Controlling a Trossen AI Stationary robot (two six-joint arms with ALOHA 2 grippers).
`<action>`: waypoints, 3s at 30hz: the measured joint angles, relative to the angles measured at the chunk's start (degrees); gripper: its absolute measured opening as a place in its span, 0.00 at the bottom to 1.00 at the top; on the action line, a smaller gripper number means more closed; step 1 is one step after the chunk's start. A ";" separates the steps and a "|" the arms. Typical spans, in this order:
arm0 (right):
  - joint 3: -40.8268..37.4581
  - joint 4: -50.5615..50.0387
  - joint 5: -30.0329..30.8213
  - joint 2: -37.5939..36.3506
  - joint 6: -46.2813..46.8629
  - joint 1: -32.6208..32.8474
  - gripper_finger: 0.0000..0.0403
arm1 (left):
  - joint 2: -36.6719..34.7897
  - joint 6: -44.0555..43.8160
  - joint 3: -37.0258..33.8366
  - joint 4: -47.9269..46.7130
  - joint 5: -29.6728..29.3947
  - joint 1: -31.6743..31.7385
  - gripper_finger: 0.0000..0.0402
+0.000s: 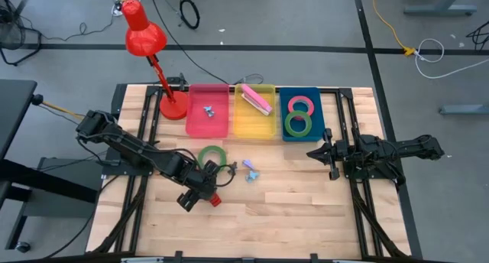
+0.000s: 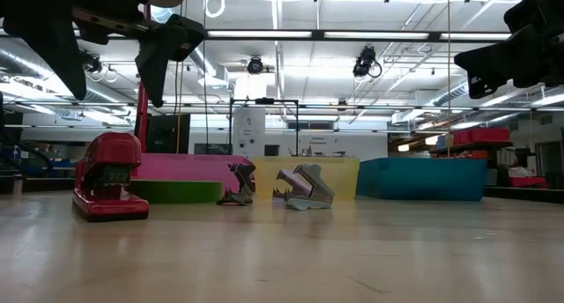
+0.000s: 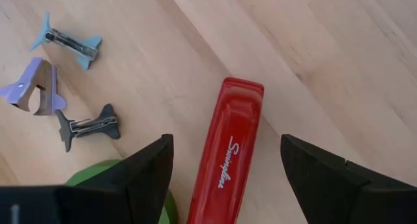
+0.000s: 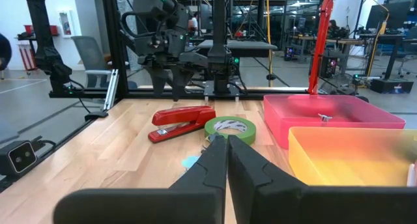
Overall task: Pick and place Stapler, Stapler remover, tape
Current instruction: Put the red stapler into the yellow bin
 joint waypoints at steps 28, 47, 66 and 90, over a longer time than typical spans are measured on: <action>0.00 0.00 0.00 0.01 0.01 0.00 0.04 | 0.00 -4.00 0.00 -2.73 0.04 0.00 0.71; 0.00 0.00 0.00 0.01 0.00 0.01 0.04 | 0.00 -0.97 0.00 -3.44 0.02 0.00 0.73; 0.00 0.00 0.00 0.01 0.02 -0.01 0.04 | -0.02 4.88 -0.66 -3.03 -0.33 0.02 0.87; 0.00 0.00 0.00 -0.01 0.02 0.01 0.04 | 0.00 6.15 -9.16 7.98 4.18 3.70 0.85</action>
